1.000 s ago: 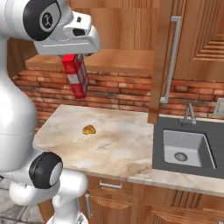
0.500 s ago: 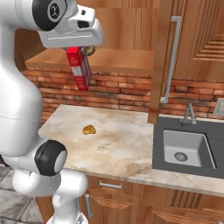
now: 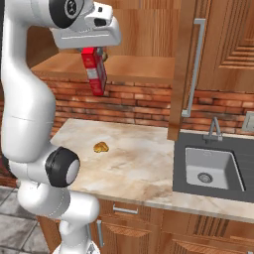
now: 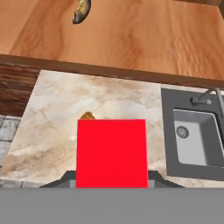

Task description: Pick the boxed food and honey bottle from the counter and place them in the cabinets closest to them.

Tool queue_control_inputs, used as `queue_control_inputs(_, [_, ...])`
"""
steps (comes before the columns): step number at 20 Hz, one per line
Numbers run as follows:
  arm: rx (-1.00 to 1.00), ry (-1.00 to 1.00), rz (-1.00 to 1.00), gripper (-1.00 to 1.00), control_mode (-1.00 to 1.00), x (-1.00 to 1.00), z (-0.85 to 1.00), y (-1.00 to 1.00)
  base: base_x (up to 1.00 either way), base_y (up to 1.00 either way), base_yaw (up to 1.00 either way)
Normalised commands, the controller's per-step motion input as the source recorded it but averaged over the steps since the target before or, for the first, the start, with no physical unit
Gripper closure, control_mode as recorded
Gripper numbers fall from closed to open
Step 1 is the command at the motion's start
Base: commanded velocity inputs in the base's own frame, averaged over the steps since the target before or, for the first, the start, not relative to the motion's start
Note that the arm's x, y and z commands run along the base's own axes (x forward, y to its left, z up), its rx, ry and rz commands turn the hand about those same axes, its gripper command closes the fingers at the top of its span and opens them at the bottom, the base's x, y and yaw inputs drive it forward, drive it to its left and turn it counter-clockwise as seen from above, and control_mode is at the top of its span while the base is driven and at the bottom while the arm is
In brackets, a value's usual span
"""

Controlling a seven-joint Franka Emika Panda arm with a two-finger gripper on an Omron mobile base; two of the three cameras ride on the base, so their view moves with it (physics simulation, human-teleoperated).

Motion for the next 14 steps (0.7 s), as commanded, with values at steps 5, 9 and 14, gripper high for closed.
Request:
queue_control_inputs(5, [0.01, -0.03, 0.00, 1.00, -1.00, 0.37, 0.00, 0.00, 0.00, 0.00, 0.00])
queue_control_inputs(9, [0.00, -0.04, 0.00, 1.00, -1.00, 0.40, 0.00, 0.00, 0.00, 0.00, 0.00])
queue_control_inputs(14, [0.00, -0.05, 0.00, 1.00, -1.00, 0.46, 0.00, 0.00, 0.00, 0.00, 0.00])
